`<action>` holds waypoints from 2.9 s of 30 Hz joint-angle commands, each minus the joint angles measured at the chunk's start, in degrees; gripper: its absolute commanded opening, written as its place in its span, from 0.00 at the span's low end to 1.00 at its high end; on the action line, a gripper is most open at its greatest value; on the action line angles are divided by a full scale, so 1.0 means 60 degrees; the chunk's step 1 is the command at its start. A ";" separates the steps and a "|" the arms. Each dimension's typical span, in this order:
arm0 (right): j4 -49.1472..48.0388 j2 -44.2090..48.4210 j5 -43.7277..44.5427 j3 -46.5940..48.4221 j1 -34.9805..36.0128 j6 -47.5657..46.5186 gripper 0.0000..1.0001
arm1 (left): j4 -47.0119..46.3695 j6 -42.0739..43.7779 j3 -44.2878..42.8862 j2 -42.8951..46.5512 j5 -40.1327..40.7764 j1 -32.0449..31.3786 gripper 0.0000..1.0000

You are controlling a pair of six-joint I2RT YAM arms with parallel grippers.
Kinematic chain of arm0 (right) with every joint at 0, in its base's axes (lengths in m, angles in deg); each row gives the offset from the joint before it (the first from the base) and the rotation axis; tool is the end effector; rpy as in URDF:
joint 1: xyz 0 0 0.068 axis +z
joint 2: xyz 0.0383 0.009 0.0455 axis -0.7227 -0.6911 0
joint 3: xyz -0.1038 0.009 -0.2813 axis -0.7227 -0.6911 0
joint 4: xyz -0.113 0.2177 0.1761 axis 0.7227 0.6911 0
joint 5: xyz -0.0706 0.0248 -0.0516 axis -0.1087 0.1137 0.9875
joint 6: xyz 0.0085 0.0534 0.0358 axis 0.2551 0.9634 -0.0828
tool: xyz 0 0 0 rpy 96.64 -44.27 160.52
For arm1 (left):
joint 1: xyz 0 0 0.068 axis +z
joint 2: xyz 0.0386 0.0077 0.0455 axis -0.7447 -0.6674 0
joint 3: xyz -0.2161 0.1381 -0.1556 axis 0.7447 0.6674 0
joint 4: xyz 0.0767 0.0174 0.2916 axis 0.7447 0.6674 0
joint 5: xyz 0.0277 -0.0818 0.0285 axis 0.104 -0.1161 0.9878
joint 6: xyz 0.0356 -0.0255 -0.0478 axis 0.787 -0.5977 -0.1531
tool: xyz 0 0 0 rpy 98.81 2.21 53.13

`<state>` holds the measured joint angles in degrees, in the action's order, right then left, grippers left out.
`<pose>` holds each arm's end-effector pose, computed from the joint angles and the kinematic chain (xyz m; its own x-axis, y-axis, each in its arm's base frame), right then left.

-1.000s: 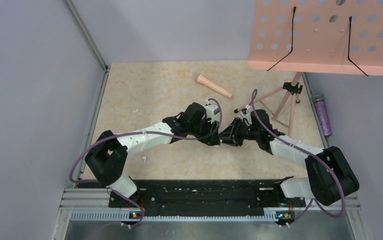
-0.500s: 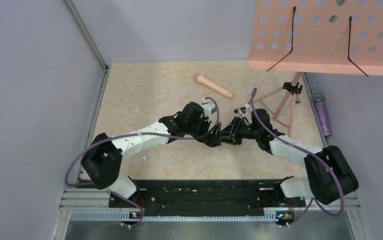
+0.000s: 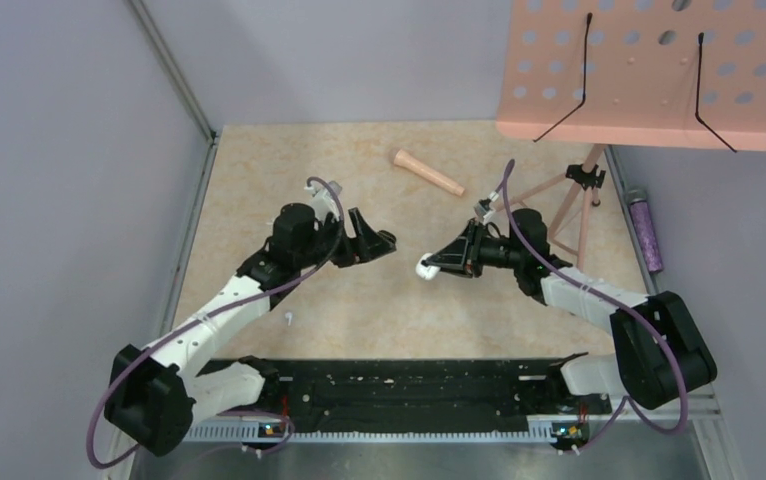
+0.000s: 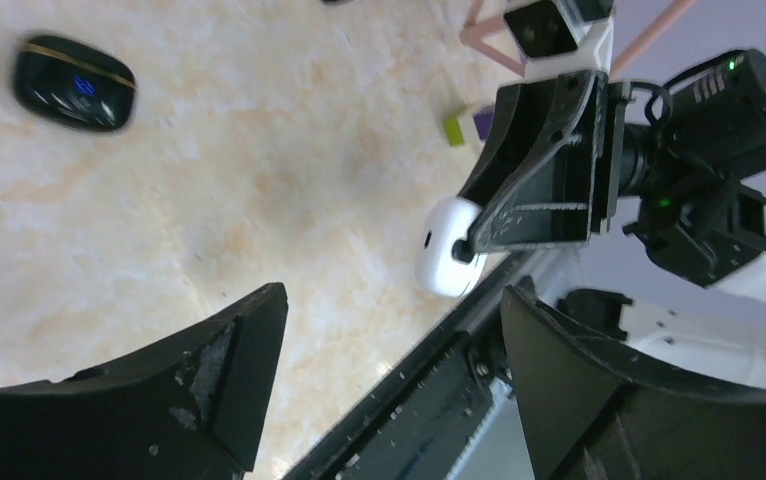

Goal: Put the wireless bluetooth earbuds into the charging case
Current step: Pass from the right arm to the left, then open the charging case to the charging case, then pass from the left arm to the right

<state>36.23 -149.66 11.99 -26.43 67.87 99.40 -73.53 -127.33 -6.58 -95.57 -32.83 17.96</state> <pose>0.2585 0.1416 0.1930 -0.9412 0.2817 -0.1864 -0.0918 0.3177 0.9437 0.2424 -0.1630 0.2914 -0.7708 -0.2589 -0.5821 0.3365 0.6104 -0.7171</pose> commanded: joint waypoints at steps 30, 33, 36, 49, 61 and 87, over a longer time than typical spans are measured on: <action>-0.3881 -0.0479 -0.2133 0.0928 0.0305 0.1133 0.00 | -0.6128 -0.3420 0.0441 -0.2475 -0.4404 -0.0418 0.36; -0.3664 -0.0394 -0.2135 0.0944 0.0310 0.1030 0.00 | -0.6181 -0.3497 0.0449 -0.2504 -0.4328 -0.0449 0.12; -0.2616 -0.0191 -0.2015 0.1065 0.0291 0.0460 0.19 | -0.6159 -0.3561 0.0487 -0.2437 -0.4099 -0.0424 0.00; -0.1153 0.0680 -0.0861 0.0444 0.0173 -0.0262 0.50 | -0.7504 -0.4696 0.0870 -0.2081 -0.3771 -0.0217 0.00; -0.2777 0.0991 -0.0911 -0.0504 -0.0540 0.0930 0.48 | -0.7932 -0.5021 0.0890 -0.1694 -0.3911 0.0006 0.00; -1.2900 -0.0443 -0.0612 -0.1253 -0.0587 0.4752 0.59 | -1.2213 -0.8914 0.0845 -0.2625 -0.4408 0.0217 0.00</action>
<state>-23.09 -152.96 6.35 -35.56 64.74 126.53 -137.29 -175.00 -1.01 -111.52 -57.93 18.99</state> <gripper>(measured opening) 0.586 0.274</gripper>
